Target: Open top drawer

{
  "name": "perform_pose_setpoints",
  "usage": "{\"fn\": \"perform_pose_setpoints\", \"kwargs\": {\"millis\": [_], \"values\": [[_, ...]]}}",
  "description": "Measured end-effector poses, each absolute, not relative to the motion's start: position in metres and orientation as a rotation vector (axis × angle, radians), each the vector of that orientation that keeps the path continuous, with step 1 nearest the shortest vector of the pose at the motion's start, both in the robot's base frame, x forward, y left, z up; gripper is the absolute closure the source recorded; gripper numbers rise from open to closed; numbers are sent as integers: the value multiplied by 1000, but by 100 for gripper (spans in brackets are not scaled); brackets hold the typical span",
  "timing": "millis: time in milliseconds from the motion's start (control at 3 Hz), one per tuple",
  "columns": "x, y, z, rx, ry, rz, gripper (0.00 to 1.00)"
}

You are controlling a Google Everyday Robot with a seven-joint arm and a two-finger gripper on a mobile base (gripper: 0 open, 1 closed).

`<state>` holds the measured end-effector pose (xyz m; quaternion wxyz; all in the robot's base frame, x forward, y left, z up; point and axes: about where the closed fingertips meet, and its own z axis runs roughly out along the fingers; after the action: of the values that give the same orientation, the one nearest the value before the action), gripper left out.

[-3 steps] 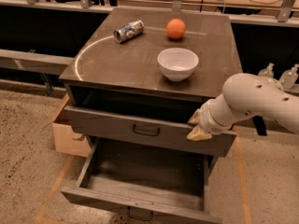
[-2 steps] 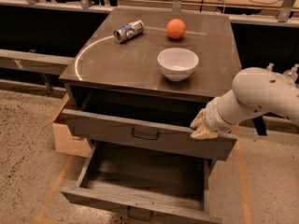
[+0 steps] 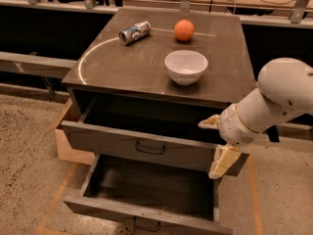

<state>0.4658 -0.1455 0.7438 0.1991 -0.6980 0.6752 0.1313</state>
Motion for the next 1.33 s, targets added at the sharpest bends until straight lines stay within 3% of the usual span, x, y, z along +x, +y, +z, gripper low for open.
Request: {"fn": "perform_pose_setpoints", "kwargs": {"millis": [333,667,1333], "values": [[458,-142,753,-1978,1879,399,18],[463,-142,756,-1988,1893,376,49],[508,-157,758,-1909,1978,175,95]]}}
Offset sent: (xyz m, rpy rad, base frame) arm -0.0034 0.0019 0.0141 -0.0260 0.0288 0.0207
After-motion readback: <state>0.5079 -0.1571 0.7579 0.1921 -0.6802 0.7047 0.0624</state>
